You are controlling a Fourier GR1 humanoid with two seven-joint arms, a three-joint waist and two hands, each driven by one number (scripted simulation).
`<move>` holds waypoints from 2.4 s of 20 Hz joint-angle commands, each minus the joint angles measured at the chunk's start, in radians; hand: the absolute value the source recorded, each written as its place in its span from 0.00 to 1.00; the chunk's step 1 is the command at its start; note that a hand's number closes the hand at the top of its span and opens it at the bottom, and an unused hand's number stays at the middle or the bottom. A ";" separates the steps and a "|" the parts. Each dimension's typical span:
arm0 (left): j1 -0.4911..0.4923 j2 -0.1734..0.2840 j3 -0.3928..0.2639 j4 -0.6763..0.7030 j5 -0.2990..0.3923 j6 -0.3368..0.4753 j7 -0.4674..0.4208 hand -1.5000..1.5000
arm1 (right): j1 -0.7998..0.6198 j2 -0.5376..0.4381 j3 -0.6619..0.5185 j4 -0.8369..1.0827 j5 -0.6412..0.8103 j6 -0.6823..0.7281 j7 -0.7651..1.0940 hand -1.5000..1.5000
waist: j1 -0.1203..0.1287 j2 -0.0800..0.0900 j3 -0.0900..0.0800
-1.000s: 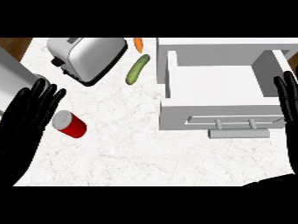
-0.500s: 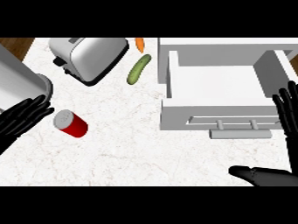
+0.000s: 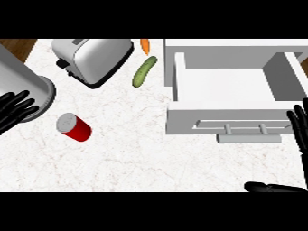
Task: Pick up the can, place it into the drawer and close the drawer
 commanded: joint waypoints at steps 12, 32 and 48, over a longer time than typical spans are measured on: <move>-0.113 -0.126 0.038 0.232 -0.205 -0.091 -0.055 0.00 | 0.048 0.011 -0.068 0.018 -0.002 0.071 -0.066 0.00 | 0.000 0.000 0.000; -0.207 -0.220 0.038 0.529 -0.626 -0.064 -0.392 0.00 | 0.046 0.024 -0.156 0.021 -0.066 0.148 -0.035 0.00 | 0.000 0.000 0.000; -0.263 -0.123 -0.066 1.007 -0.901 0.010 -0.911 0.00 | 0.029 0.042 -0.152 0.061 -0.030 0.159 -0.092 0.00 | -0.006 0.003 -0.001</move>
